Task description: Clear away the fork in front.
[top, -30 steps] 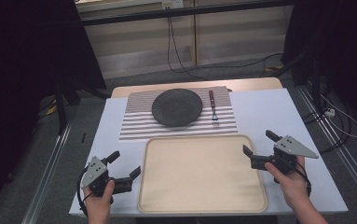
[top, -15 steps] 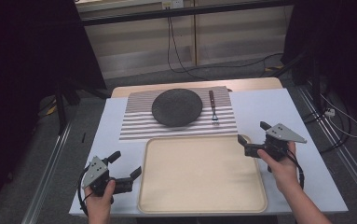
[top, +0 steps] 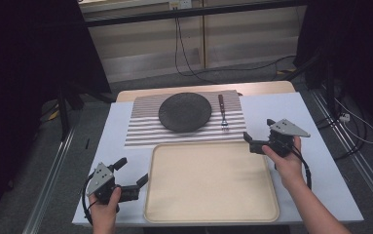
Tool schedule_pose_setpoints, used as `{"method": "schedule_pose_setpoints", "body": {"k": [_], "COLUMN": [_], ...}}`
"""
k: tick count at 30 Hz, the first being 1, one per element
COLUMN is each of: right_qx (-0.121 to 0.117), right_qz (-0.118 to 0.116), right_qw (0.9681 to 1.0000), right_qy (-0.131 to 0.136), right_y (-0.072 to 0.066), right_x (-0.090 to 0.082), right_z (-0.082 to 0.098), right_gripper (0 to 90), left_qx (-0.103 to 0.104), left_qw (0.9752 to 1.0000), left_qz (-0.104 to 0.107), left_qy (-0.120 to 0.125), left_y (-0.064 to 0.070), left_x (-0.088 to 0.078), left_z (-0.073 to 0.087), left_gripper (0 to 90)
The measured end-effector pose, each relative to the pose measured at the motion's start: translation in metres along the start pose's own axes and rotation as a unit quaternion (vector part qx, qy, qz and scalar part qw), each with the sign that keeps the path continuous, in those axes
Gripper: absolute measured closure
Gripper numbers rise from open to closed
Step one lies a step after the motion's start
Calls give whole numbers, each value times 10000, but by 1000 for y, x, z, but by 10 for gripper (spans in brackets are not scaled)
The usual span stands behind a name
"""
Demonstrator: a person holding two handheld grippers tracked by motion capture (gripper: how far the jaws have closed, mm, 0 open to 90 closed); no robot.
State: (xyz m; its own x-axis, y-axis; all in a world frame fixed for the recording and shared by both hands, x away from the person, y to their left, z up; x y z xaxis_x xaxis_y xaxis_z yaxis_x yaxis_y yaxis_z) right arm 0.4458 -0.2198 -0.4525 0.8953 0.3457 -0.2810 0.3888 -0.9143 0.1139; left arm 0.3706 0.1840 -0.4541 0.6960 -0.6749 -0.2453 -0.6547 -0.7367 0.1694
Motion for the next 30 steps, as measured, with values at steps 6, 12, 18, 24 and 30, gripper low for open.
{"method": "schedule_pose_setpoints", "body": {"k": [6, 12, 18, 24, 30], "right_qx": [23, 41, -9, 54, 31], "right_qz": [16, 49, 61, 102, 124], "right_qw": [10000, 9999, 9998, 9997, 9996], "right_qy": [-74, -127, -195, -192, -263], "right_y": [3, 6, 8, 13, 16], "right_x": [12, 22, 31, 44, 55], "right_z": [-2, -4, -8, -12, -15], "right_gripper": [29, 29, 31, 31, 32], "left_qx": [3, -31, -14, -5, -6], "left_qw": [10000, 10000, 10000, 10000, 9999], "left_qz": [39, 46, 57, 66, 56], "left_qy": [-13, -16, -39, -67, -88], "left_y": [1, 1, 0, 1, 1], "left_x": [1, 2, 3, 4, 5], "left_z": [0, 1, 1, 2, 3], "left_gripper": [25, 25, 25, 25, 25]}}
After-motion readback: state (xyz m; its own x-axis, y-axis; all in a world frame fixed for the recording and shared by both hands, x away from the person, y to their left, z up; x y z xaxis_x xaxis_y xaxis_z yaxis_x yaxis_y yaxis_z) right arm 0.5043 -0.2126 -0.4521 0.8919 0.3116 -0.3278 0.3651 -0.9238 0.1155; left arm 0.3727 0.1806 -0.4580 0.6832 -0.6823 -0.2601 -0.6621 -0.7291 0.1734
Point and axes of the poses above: each handheld gripper's, and its own axes: x roughly forward along the jaws, z roughly out of its underside, y roughly to its right, the point moved 9 cm from there along x, roughly forward along the jaws, and after that the axes turned 7 degrees about -x, right-handed, at the moved point
